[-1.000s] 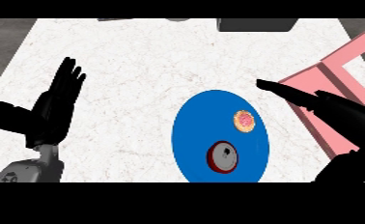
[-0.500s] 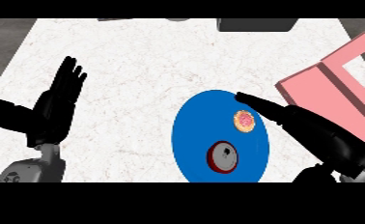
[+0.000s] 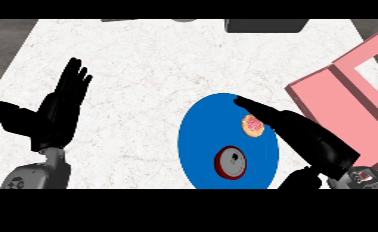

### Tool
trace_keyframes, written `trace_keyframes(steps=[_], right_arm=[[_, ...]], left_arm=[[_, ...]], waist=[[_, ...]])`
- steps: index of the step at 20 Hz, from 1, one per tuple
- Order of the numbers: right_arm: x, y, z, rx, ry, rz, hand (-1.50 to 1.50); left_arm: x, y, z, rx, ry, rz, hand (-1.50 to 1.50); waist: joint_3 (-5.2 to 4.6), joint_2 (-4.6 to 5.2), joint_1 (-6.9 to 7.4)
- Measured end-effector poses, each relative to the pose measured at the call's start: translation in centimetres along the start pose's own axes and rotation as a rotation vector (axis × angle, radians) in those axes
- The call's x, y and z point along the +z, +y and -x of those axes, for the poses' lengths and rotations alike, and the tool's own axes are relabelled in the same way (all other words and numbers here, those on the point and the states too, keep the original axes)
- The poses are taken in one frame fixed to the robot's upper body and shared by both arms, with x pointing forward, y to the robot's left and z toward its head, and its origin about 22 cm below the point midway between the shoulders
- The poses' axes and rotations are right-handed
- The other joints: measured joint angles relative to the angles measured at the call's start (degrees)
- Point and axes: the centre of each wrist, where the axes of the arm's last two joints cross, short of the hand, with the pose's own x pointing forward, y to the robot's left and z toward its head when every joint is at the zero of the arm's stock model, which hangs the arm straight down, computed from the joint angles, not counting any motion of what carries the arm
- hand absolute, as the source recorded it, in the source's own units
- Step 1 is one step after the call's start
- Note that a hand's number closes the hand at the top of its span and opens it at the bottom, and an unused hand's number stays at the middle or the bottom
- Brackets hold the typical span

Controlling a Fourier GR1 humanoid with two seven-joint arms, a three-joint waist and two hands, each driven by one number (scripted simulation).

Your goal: Pick the can from the plate and place it in the cardboard box

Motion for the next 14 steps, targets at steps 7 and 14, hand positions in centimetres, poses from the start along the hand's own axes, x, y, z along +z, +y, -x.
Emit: trace_keyframes(steps=[7,14], right_arm=[[-1.1,2.0,0.6,-0.007,0.005,-0.020,-1.50],[-1.7,2.7,1.2,0.032,0.036,-0.010,-1.50]], left_arm=[[0.6,-0.1,0.5,0.001,0.005,0.000,0.00],[0.3,0.4,0.8,-0.002,0.006,-0.006,0.00]], waist=[[0.01,-0.01,0.01],[0.01,0.01,-0.03]])
